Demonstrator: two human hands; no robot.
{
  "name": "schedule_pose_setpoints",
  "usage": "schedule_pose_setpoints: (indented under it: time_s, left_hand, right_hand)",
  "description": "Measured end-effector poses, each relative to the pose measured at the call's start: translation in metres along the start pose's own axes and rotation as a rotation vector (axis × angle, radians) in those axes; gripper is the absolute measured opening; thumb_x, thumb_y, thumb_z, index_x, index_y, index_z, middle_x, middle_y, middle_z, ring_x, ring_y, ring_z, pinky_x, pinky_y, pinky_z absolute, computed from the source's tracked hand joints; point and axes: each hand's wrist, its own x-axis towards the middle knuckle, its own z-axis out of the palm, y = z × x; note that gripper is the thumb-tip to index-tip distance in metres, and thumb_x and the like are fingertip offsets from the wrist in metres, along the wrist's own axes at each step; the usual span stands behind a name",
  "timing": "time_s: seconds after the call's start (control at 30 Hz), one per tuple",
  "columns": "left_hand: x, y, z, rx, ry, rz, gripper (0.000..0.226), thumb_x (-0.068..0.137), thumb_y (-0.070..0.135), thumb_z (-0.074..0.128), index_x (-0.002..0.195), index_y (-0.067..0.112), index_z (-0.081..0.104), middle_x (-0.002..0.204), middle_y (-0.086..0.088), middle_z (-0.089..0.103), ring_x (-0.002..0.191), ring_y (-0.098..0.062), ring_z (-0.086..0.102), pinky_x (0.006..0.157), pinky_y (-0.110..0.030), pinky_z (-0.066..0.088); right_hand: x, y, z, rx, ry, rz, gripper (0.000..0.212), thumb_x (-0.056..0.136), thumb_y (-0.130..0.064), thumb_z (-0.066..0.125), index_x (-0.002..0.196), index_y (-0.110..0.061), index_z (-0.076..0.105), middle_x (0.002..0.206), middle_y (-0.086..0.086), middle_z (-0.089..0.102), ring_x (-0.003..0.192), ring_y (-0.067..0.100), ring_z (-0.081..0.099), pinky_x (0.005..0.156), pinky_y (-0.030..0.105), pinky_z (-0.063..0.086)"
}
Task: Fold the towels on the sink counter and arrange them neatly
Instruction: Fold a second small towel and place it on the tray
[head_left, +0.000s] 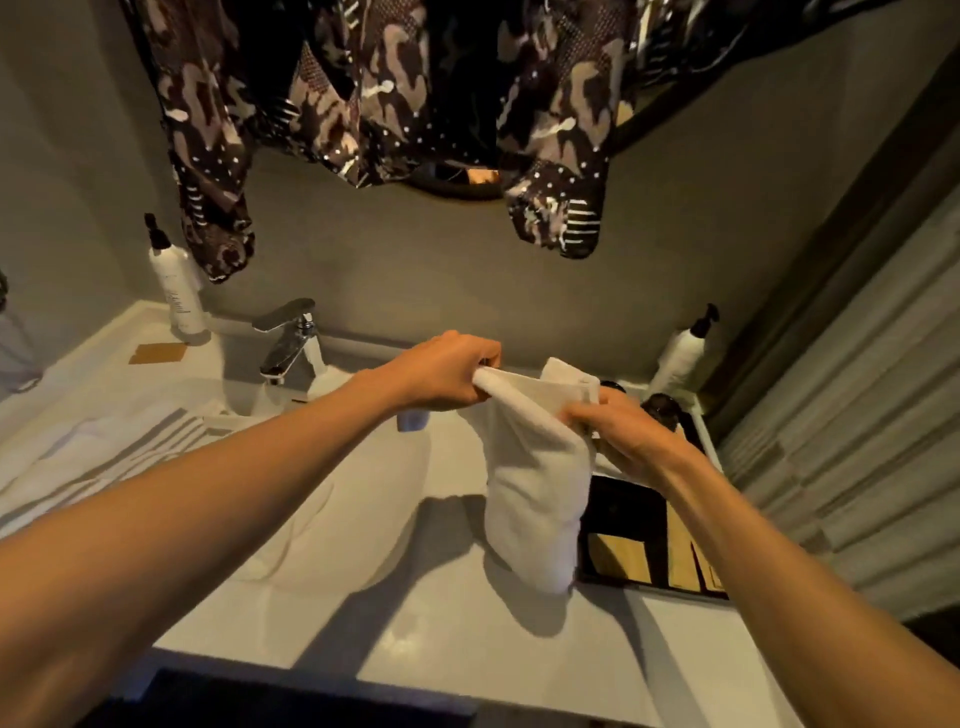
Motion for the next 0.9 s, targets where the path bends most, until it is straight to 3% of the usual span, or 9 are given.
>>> schedule_pose_setpoints:
  time_s: [0.1, 0.23, 0.33, 0.47, 0.53, 0.63, 0.73, 0.83, 0.9]
  left_hand:
    - [-0.001, 0.013, 0.005, 0.089, -0.077, -0.03, 0.02, 0.079, 0.015, 0.057, 0.069, 0.024, 0.042, 0.068, 0.009, 0.052, 0.069, -0.024, 0.052, 0.058, -0.041, 0.045]
    - [0.006, 0.02, 0.0, 0.255, -0.094, -0.046, 0.009, 0.083, 0.017, 0.056, 0.08, 0.019, 0.048, 0.074, 0.001, 0.051, 0.071, -0.027, 0.049, 0.054, -0.035, 0.034]
    - [0.011, 0.02, -0.006, 0.296, -0.037, -0.029, 0.011, 0.082, 0.014, 0.057, 0.083, 0.018, 0.047, 0.076, -0.001, 0.052, 0.071, -0.027, 0.049, 0.053, -0.033, 0.031]
    - [0.008, 0.019, -0.005, 0.383, -0.063, 0.046, 0.012, 0.081, 0.015, 0.059, 0.088, 0.02, 0.051, 0.08, -0.006, 0.058, 0.074, -0.032, 0.054, 0.056, -0.034, 0.036]
    - [0.005, 0.016, -0.005, 0.399, -0.081, 0.049, 0.013, 0.079, 0.017, 0.061, 0.088, 0.021, 0.053, 0.083, -0.008, 0.062, 0.077, -0.034, 0.059, 0.058, -0.035, 0.041]
    - [0.007, 0.015, -0.014, 0.369, -0.094, 0.013, 0.015, 0.078, 0.018, 0.062, 0.092, 0.022, 0.058, 0.091, -0.008, 0.068, 0.086, -0.034, 0.062, 0.061, -0.034, 0.044]
    - [0.018, 0.014, -0.031, 0.351, -0.143, -0.024, 0.021, 0.079, 0.014, 0.06, 0.098, 0.022, 0.066, 0.094, -0.008, 0.071, 0.089, -0.033, 0.065, 0.065, -0.034, 0.05]
    - [0.024, 0.01, -0.044, 0.366, -0.152, -0.009, 0.017, 0.079, 0.019, 0.066, 0.097, 0.02, 0.066, 0.093, -0.009, 0.071, 0.087, -0.033, 0.065, 0.064, -0.034, 0.049]
    - [0.019, 0.008, -0.05, 0.386, -0.149, 0.028, 0.022, 0.079, 0.03, 0.07, 0.096, 0.018, 0.061, 0.093, -0.01, 0.069, 0.087, -0.033, 0.063, 0.062, -0.032, 0.042]
  right_hand:
    - [-0.007, 0.008, -0.007, 0.127, 0.067, -0.031, 0.022, 0.075, 0.004, 0.059, 0.092, -0.008, 0.065, 0.086, 0.015, 0.064, 0.084, 0.029, 0.06, 0.081, 0.045, 0.05]
    - [-0.009, 0.004, -0.016, -0.002, 0.065, -0.138, 0.039, 0.065, 0.014, 0.048, 0.094, -0.009, 0.058, 0.089, 0.01, 0.057, 0.082, 0.022, 0.055, 0.064, 0.029, 0.048]
    - [-0.014, -0.004, -0.028, -0.076, -0.132, -0.113, 0.063, 0.07, 0.014, 0.052, 0.125, -0.016, 0.056, 0.115, 0.008, 0.06, 0.105, 0.023, 0.06, 0.091, 0.038, 0.053]
    - [-0.021, -0.009, -0.03, -0.697, -0.208, -0.115, 0.031, 0.081, -0.014, 0.075, 0.11, -0.019, 0.065, 0.102, 0.0, 0.068, 0.097, 0.021, 0.065, 0.091, 0.04, 0.055]
    - [-0.024, -0.009, -0.033, -0.689, -0.135, -0.123, 0.036, 0.077, -0.025, 0.081, 0.109, -0.018, 0.068, 0.101, -0.001, 0.071, 0.095, 0.018, 0.067, 0.09, 0.04, 0.056]
    - [-0.032, -0.013, -0.038, -0.285, 0.009, -0.175, 0.037, 0.071, -0.024, 0.084, 0.104, -0.019, 0.069, 0.097, -0.001, 0.073, 0.089, 0.015, 0.069, 0.081, 0.033, 0.058]
    - [-0.029, -0.018, -0.042, 0.052, 0.068, -0.172, 0.033, 0.071, -0.024, 0.08, 0.098, -0.01, 0.068, 0.087, 0.007, 0.071, 0.079, 0.021, 0.066, 0.077, 0.038, 0.055]
    - [-0.018, -0.019, -0.048, -0.226, 0.151, -0.204, 0.03, 0.08, -0.023, 0.072, 0.102, -0.003, 0.065, 0.093, 0.017, 0.069, 0.081, 0.021, 0.063, 0.08, 0.045, 0.053]
    - [-0.009, -0.014, -0.051, -0.47, 0.257, -0.34, 0.017, 0.081, -0.011, 0.071, 0.095, -0.005, 0.064, 0.089, 0.012, 0.065, 0.078, 0.018, 0.06, 0.072, 0.041, 0.049]
